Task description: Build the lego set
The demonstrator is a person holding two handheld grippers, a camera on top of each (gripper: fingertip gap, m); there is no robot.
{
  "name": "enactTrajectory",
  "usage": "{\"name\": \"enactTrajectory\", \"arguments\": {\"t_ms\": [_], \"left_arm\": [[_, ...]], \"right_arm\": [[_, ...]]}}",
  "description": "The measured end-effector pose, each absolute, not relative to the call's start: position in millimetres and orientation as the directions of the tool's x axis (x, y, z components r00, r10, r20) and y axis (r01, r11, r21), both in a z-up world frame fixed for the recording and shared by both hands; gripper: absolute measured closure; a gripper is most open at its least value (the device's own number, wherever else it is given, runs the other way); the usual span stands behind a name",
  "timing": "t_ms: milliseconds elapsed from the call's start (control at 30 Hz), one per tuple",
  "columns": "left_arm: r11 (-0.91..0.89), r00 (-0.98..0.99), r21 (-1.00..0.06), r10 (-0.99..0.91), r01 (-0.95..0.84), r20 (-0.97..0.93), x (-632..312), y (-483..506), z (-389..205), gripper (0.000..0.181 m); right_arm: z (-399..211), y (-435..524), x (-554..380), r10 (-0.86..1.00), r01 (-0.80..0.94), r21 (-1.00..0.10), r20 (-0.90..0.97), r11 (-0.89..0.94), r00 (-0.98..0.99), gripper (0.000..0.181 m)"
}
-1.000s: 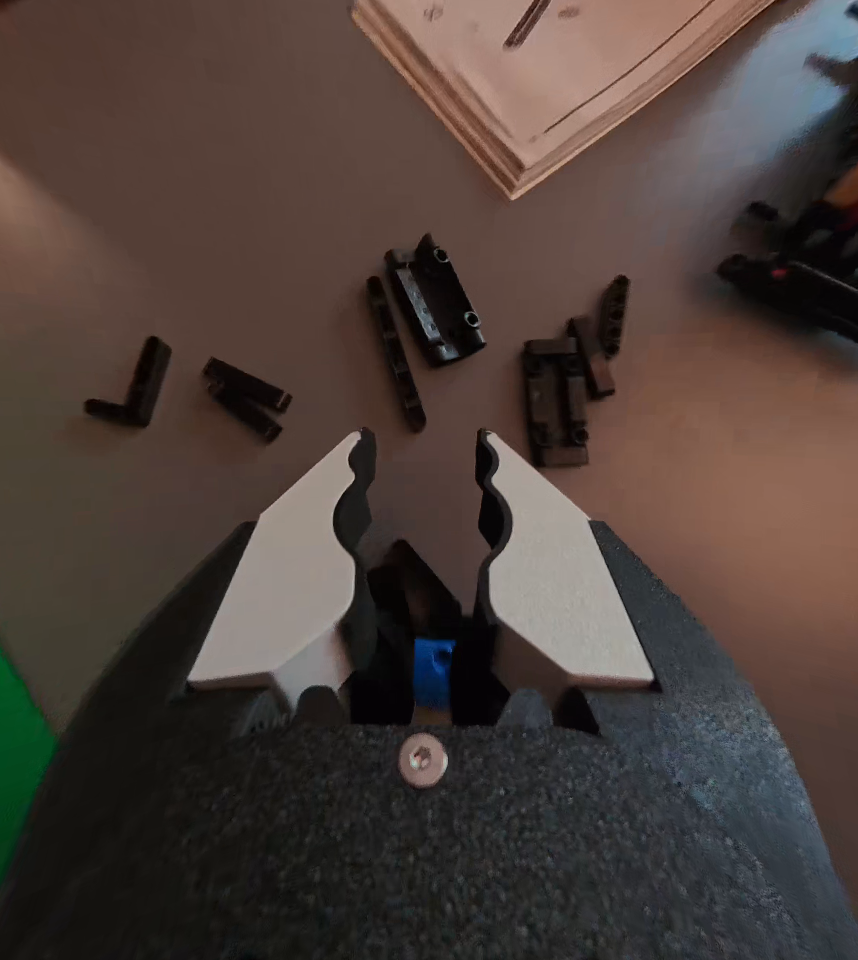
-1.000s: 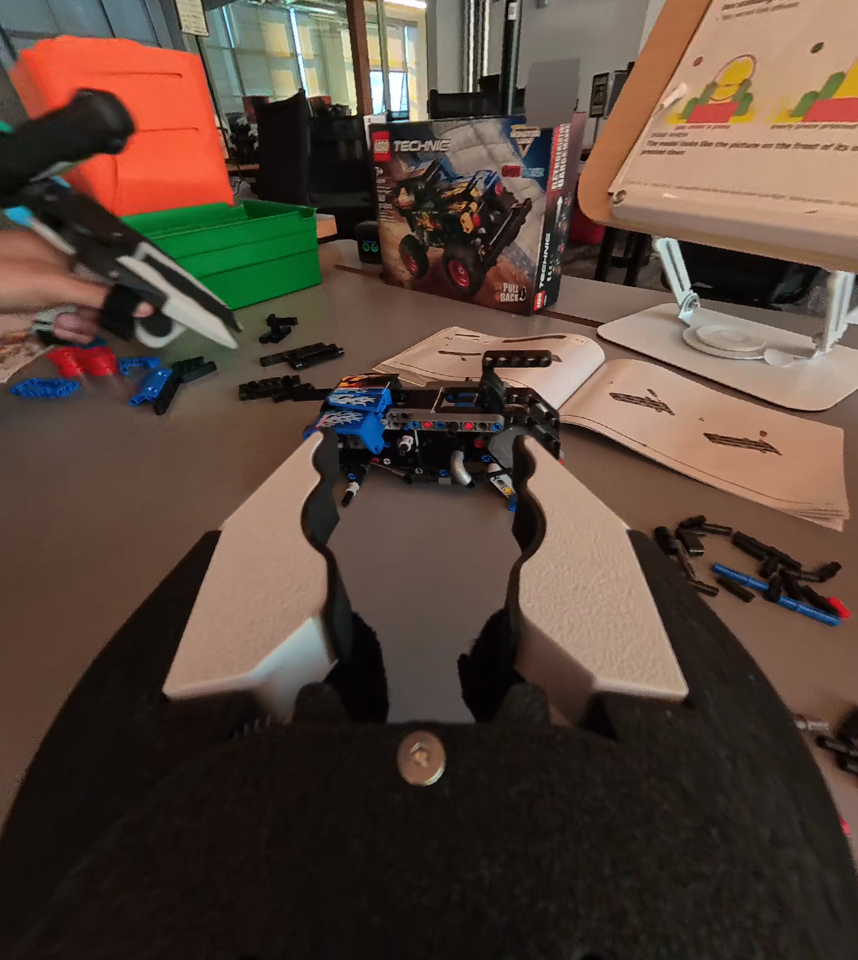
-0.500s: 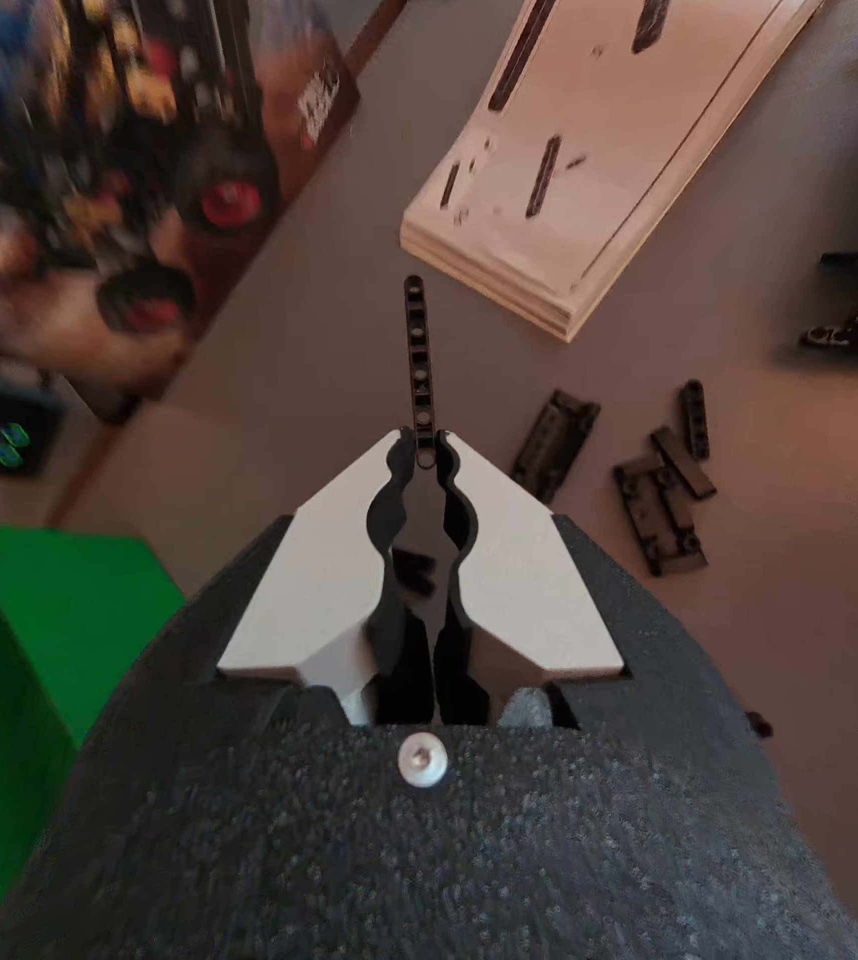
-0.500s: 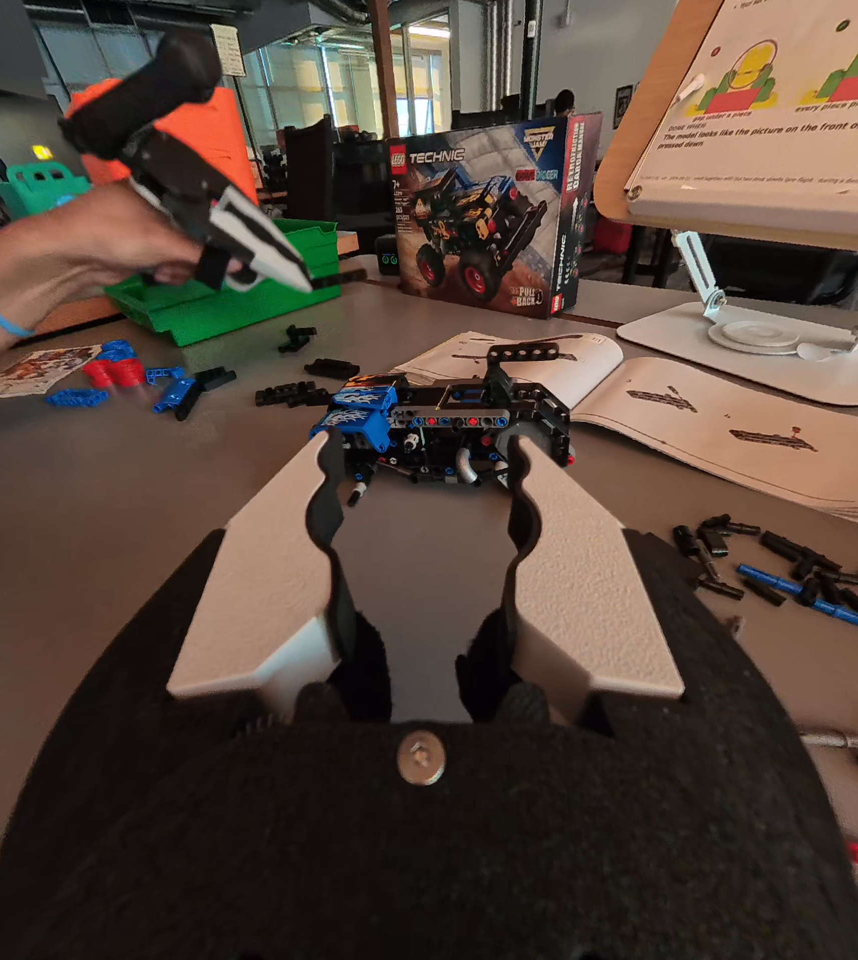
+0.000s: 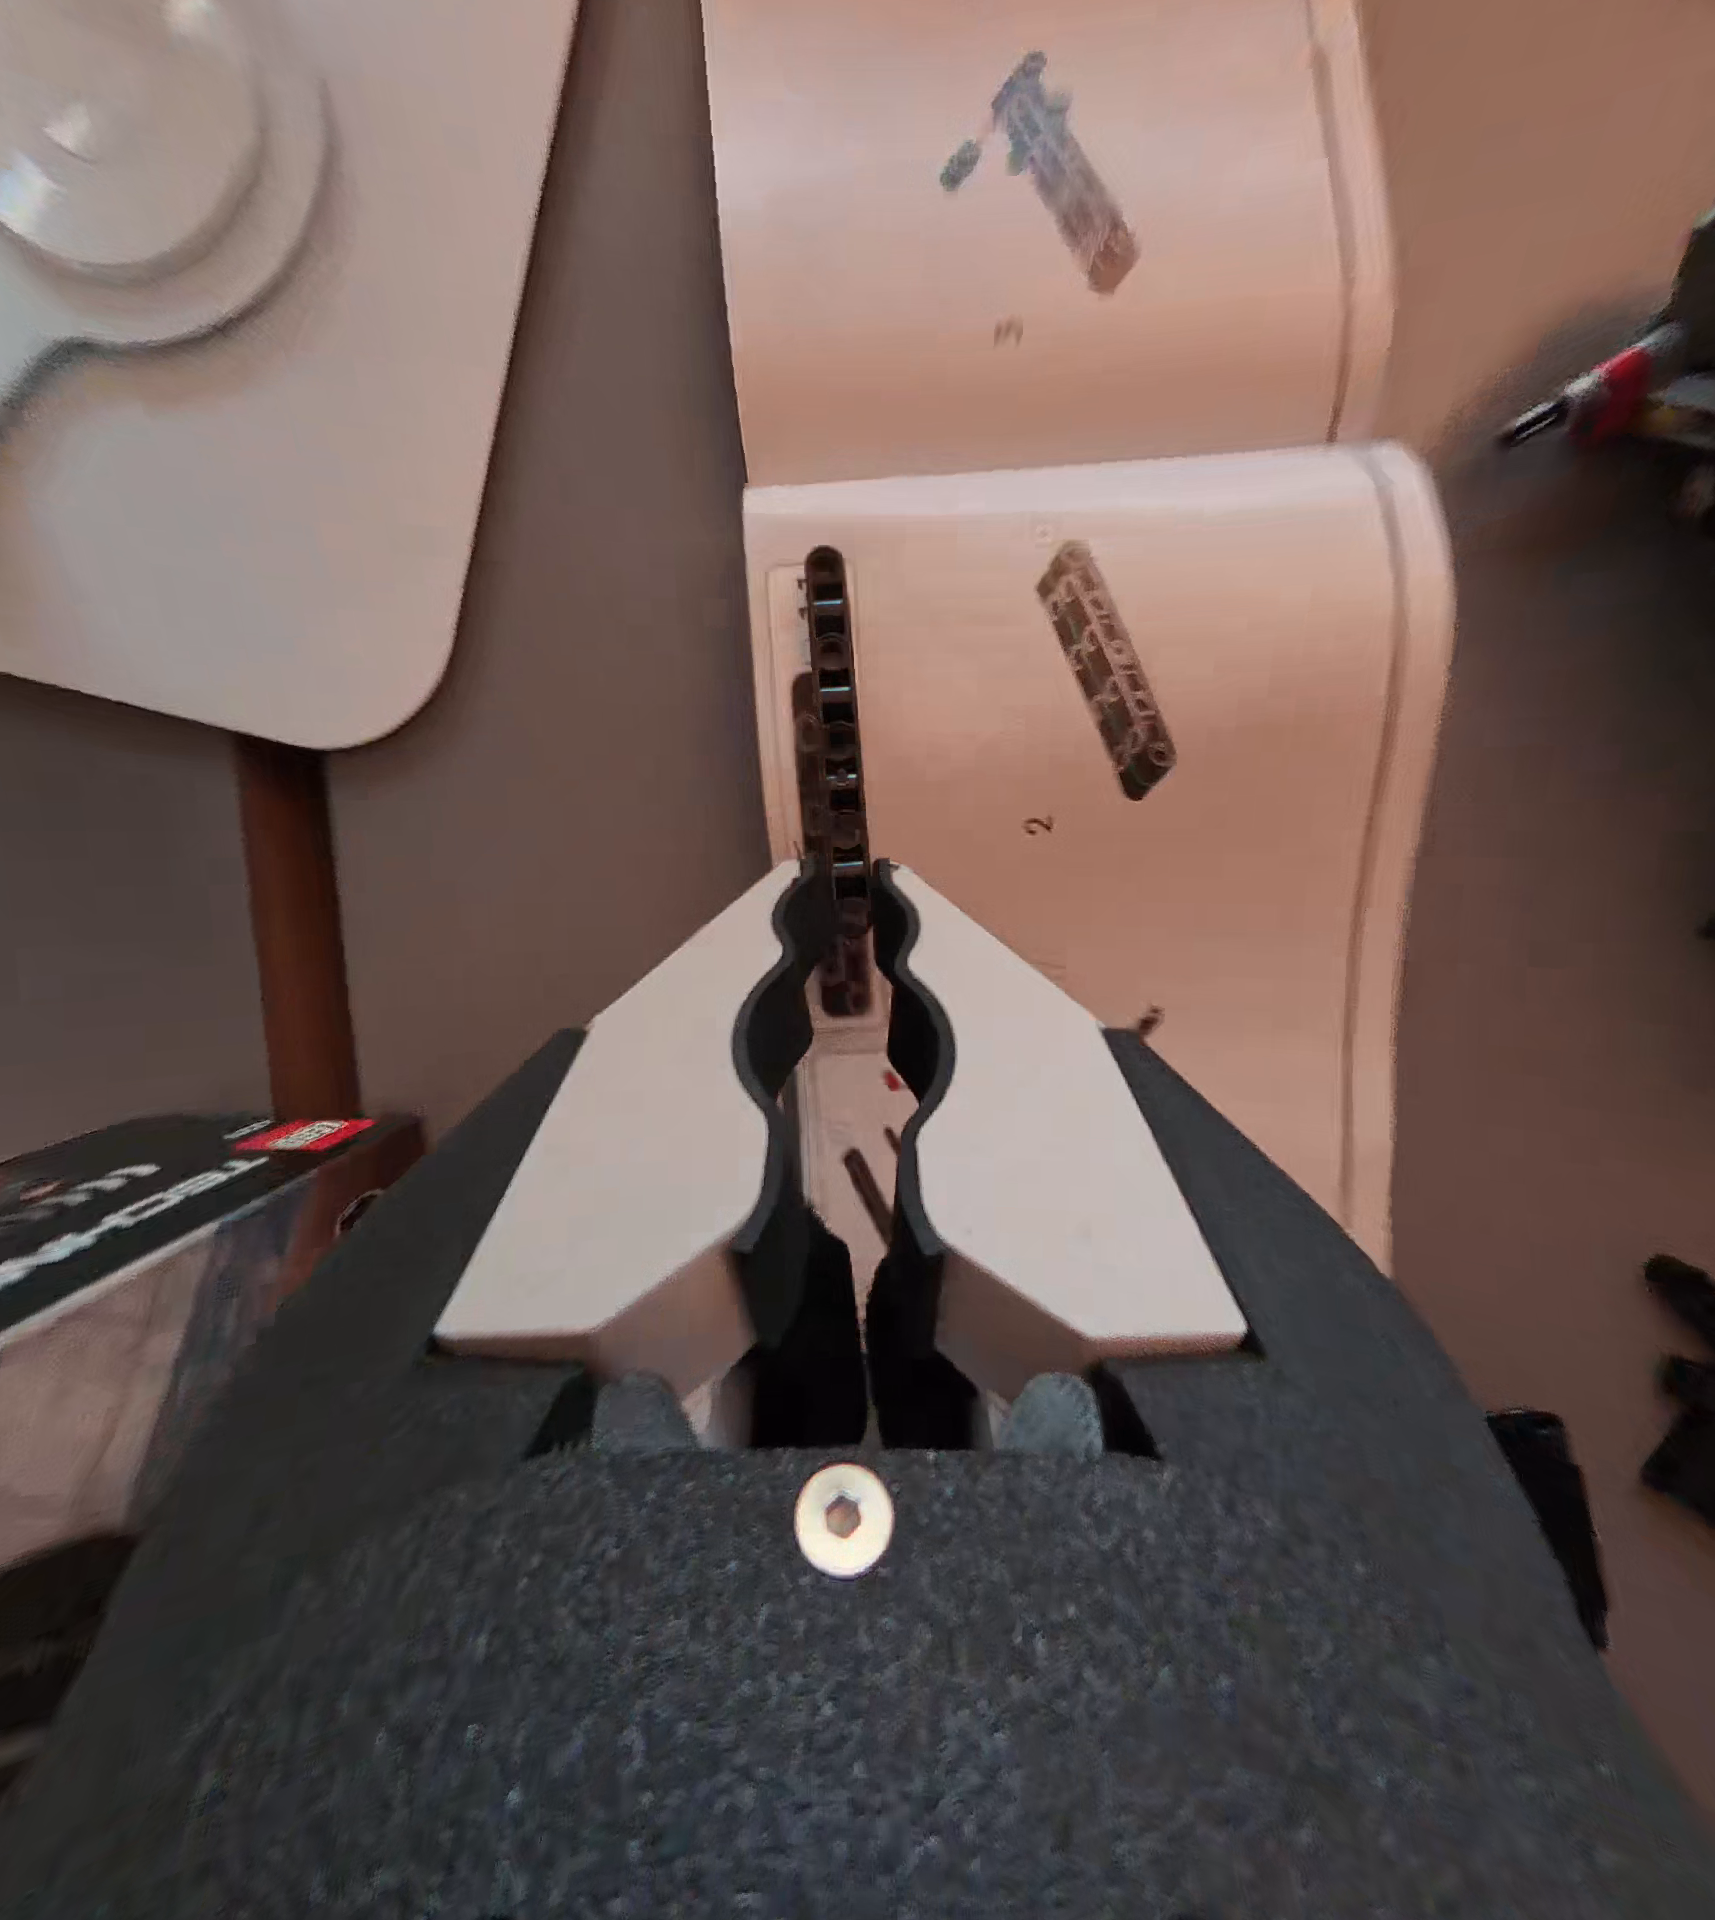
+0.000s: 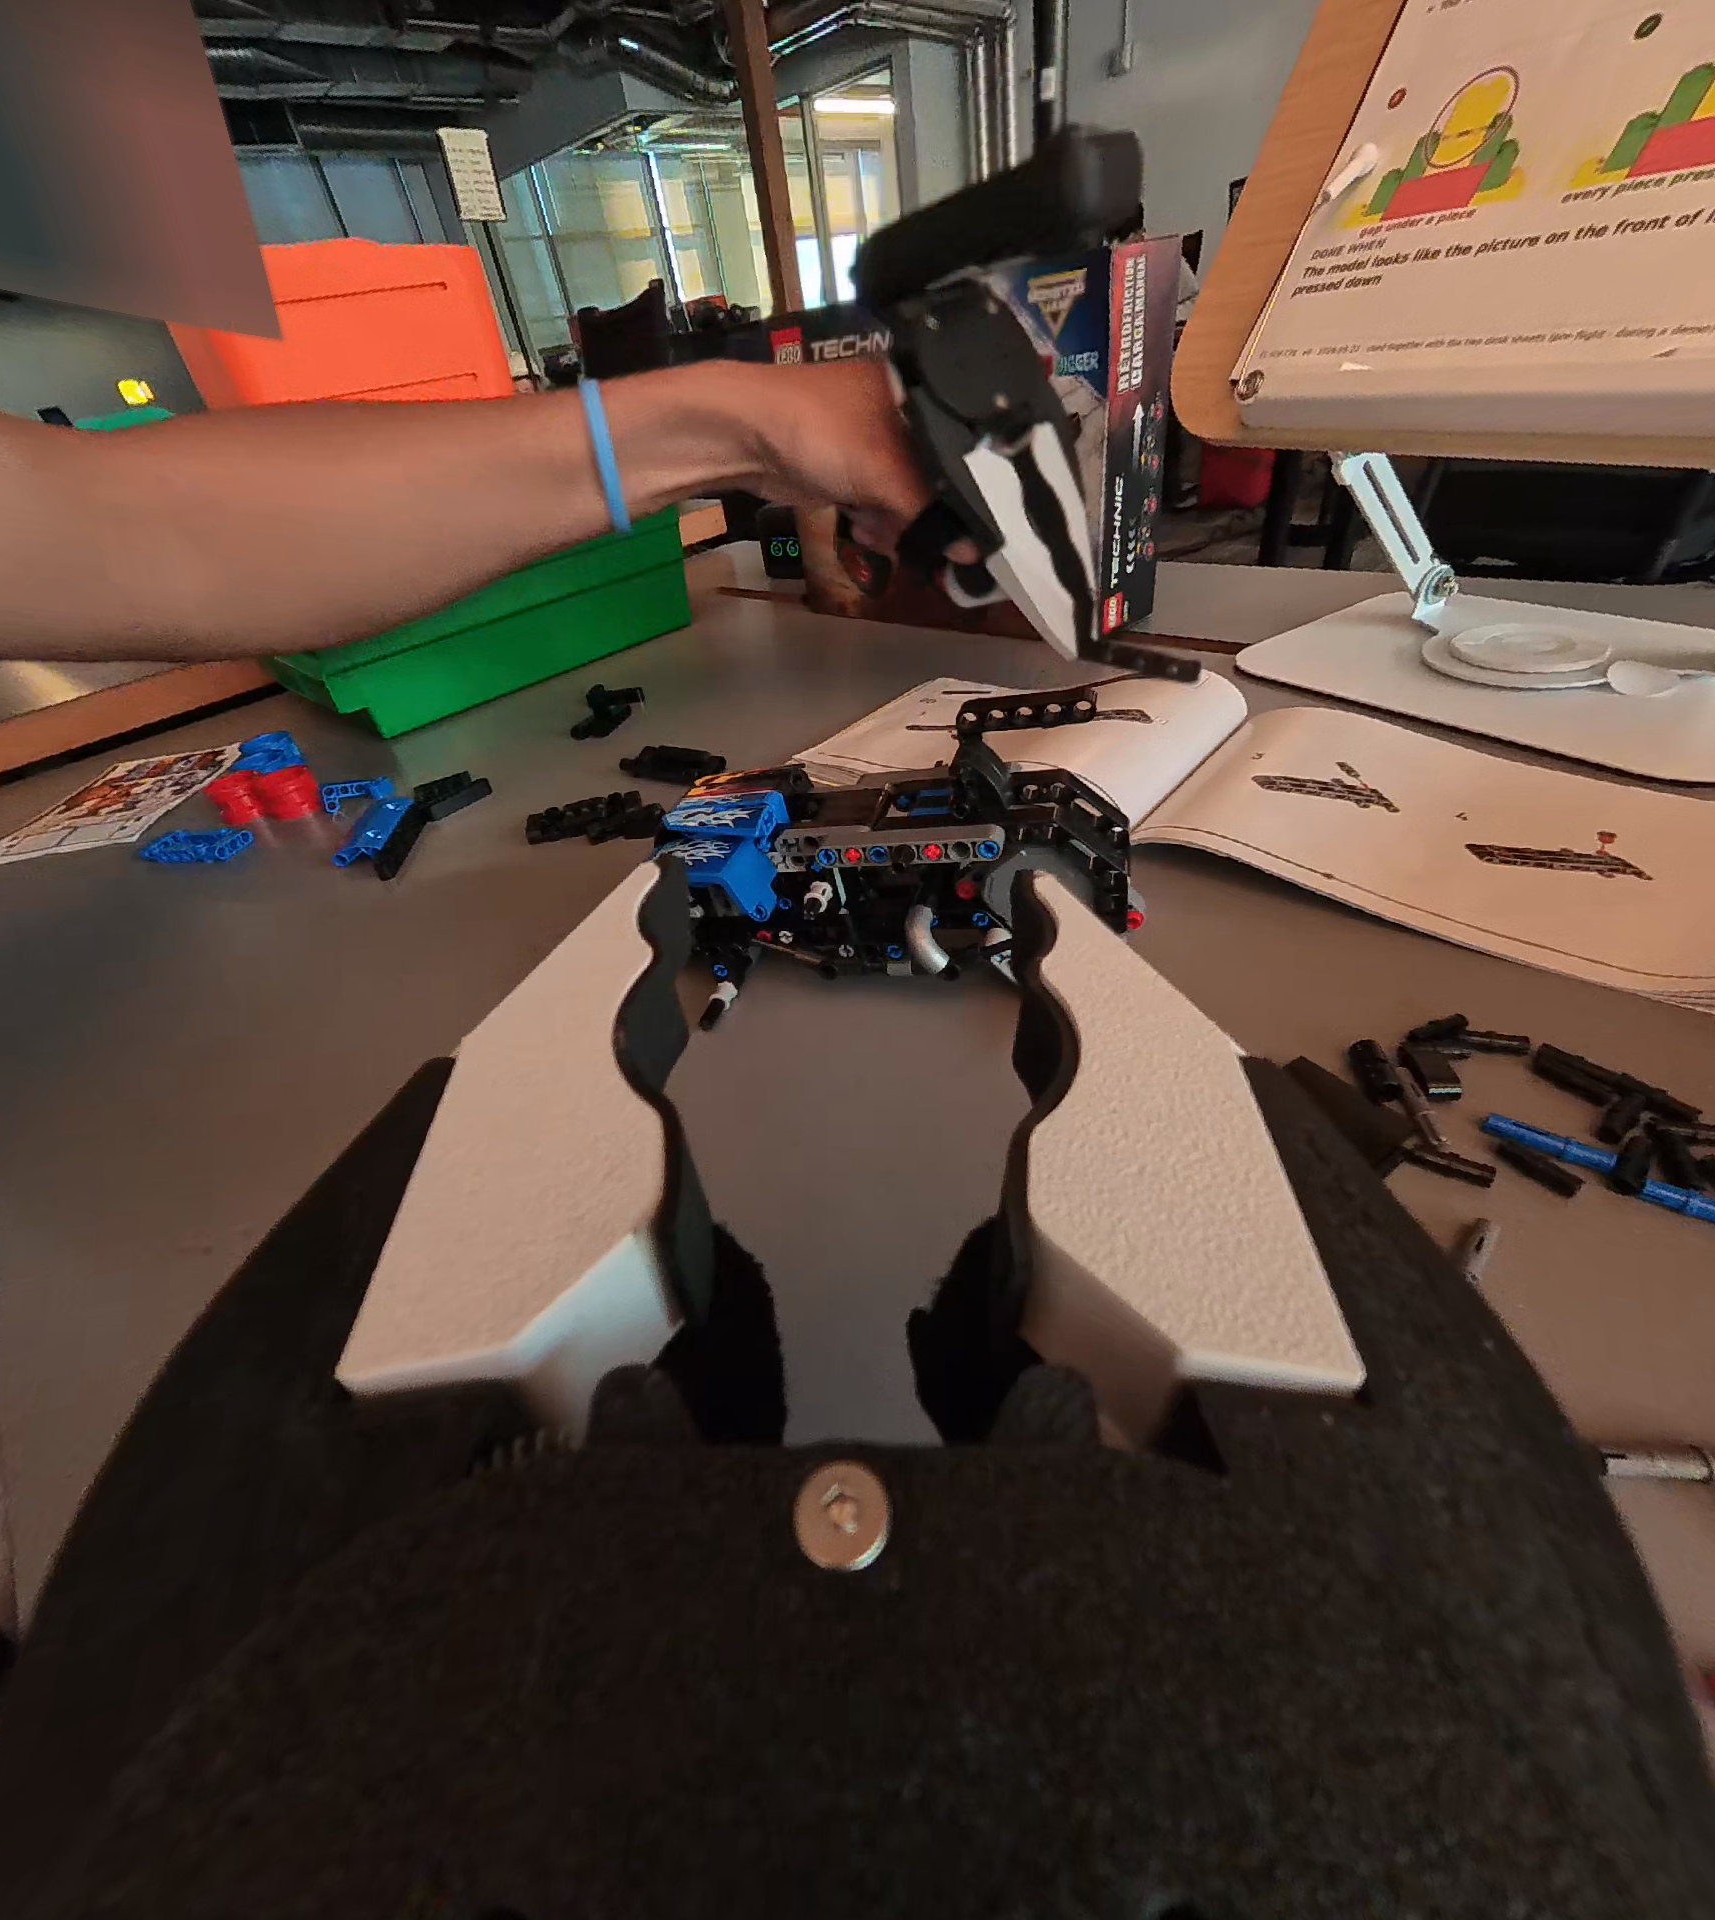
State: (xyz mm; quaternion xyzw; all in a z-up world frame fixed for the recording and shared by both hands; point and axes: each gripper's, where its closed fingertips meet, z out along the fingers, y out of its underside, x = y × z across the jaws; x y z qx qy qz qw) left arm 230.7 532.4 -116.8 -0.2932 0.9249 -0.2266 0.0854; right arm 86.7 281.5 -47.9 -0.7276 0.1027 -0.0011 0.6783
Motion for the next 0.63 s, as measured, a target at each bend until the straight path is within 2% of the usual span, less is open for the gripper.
{"name": "enactTrajectory", "arguments": {"t_ms": [100, 200, 433, 633], "left_arm": [[0.758, -0.816, -0.381, -0.578, -0.529, -0.018, 229.5, 545.9, -142.5, 0.175], [0.727, -0.805, -0.426, -0.593, -0.539, 0.008, 226.5, 546.4, -143.4, 0.175], [0.711, -0.807, -0.437, -0.588, -0.55, 0.059, 219.2, 542.4, -137.2, 0.175], [0.711, -0.783, -0.37, -0.616, -0.598, 0.083, 214.6, 546.3, -143.6, 0.175]], "right_arm": [[-48.6, 282.0, 86.0, -0.145, -0.15, -0.987, -0.139, -0.065, 0.98, 0.12], [-49.5, 282.6, 84.8, -0.14, -0.15, -0.986, -0.139, -0.073, 0.98, 0.12], [-50.0, 282.8, 85.1, -0.137, -0.157, -0.985, -0.146, -0.076, 0.98, 0.12], [-51.0, 283.6, 83.9, -0.135, -0.149, -0.985, -0.136, -0.086, 0.981, 0.12]]}}
